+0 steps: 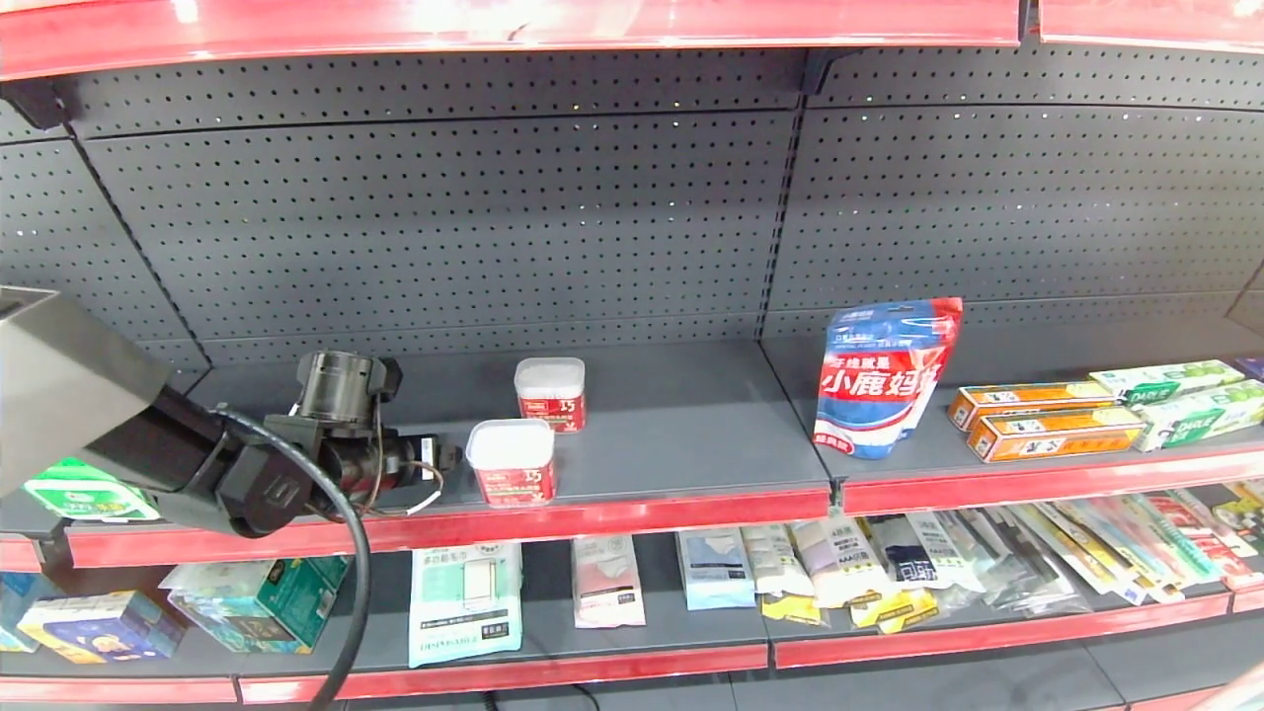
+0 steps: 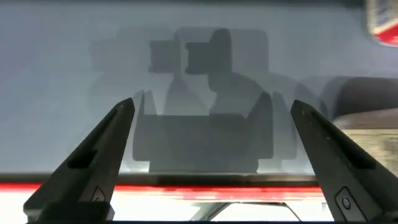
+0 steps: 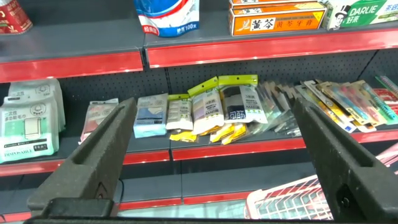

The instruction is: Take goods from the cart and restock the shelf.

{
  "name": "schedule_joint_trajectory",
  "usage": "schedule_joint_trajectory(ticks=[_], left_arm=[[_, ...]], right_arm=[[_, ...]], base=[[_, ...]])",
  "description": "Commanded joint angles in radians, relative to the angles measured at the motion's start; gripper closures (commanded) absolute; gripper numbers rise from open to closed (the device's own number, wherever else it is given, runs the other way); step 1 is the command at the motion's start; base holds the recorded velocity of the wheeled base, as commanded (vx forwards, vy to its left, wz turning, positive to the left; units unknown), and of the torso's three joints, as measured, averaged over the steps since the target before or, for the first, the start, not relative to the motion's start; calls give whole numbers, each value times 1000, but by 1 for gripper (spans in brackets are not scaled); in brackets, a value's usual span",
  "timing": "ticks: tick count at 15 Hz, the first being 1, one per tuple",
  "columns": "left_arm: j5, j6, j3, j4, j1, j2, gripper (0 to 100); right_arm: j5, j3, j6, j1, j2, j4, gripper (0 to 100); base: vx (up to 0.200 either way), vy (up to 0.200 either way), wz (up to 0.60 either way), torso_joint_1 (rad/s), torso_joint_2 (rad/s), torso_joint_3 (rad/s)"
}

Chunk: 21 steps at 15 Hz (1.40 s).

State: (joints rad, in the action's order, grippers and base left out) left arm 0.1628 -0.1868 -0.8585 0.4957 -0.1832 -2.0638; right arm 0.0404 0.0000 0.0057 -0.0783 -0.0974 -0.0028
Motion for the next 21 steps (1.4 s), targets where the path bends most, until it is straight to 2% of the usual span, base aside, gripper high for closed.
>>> schedule_joint_trajectory(ticks=[1, 6, 14, 17, 19, 21], left_arm=[[-2, 1, -16, 0, -10, -13, 0], [0, 3, -40, -2, -38, -32, 0], [0, 6, -47, 0, -44, -33, 0], [-5, 52, -4, -6, -39, 5, 0], [-17, 107, 38, -6, -35, 33, 0], [-39, 121, 53, -6, -38, 48, 0]], right_arm=[[-1, 0, 0, 0, -2, 0, 0], [-1, 0, -1, 0, -1, 0, 0], [-1, 0, 0, 0, -1, 0, 0], [-1, 0, 0, 0, -1, 0, 0], [-1, 0, -1, -1, -2, 0, 0], [1, 0, -1, 0, -1, 0, 0]], base=[[0, 0, 0, 0, 0, 0], [0, 0, 0, 0, 0, 0], [0, 0, 0, 0, 0, 0], [0, 0, 0, 0, 0, 0], [0, 0, 0, 0, 0, 0], [0, 0, 0, 0, 0, 0]])
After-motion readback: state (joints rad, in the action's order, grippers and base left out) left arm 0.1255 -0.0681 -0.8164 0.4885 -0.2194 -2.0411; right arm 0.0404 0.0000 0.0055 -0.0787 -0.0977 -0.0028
